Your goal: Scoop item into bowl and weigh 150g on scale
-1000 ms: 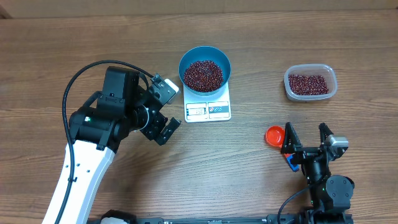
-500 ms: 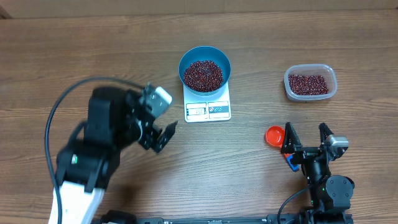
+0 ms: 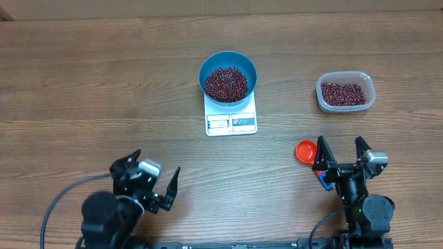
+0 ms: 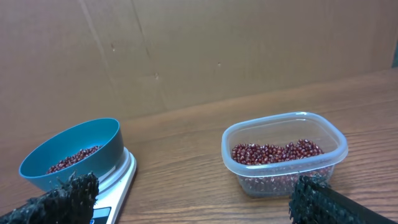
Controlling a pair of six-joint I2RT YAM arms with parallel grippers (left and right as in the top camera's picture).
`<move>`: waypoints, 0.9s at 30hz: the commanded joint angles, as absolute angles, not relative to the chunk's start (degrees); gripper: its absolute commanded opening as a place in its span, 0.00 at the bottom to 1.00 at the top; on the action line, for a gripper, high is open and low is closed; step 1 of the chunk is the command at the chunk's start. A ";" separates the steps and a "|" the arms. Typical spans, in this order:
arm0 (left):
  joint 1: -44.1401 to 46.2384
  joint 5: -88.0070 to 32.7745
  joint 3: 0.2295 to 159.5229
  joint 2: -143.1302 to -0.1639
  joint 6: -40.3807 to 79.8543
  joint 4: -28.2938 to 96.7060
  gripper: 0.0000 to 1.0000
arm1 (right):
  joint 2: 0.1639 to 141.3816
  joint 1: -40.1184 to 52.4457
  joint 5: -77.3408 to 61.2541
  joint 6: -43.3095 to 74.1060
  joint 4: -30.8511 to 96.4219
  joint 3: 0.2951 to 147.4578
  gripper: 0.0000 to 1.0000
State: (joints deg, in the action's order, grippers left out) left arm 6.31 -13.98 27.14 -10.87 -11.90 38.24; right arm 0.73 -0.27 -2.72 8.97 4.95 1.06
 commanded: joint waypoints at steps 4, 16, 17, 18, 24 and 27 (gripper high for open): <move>5.61 -6.37 20.80 -3.01 -0.47 32.16 1.00 | 0.16 -0.01 -2.59 8.71 4.64 0.45 1.00; 5.63 -4.99 9.04 -0.19 0.89 10.61 1.00 | 0.16 -0.01 -2.59 8.71 4.64 0.45 1.00; 5.63 -4.34 8.16 -0.19 0.89 9.34 1.00 | 0.16 -0.01 -2.59 8.71 4.64 0.45 1.00; 5.63 -3.90 7.35 -0.19 0.89 8.29 1.00 | 0.16 -0.01 -2.59 8.71 4.62 0.45 1.00; 5.63 -1.41 3.40 -0.19 0.89 3.53 1.00 | 0.16 -0.01 -2.59 8.71 4.64 0.45 1.00; 5.63 0.95 1.98 -0.19 0.86 1.85 1.00 | 0.16 -0.01 -2.59 8.71 4.62 0.45 1.00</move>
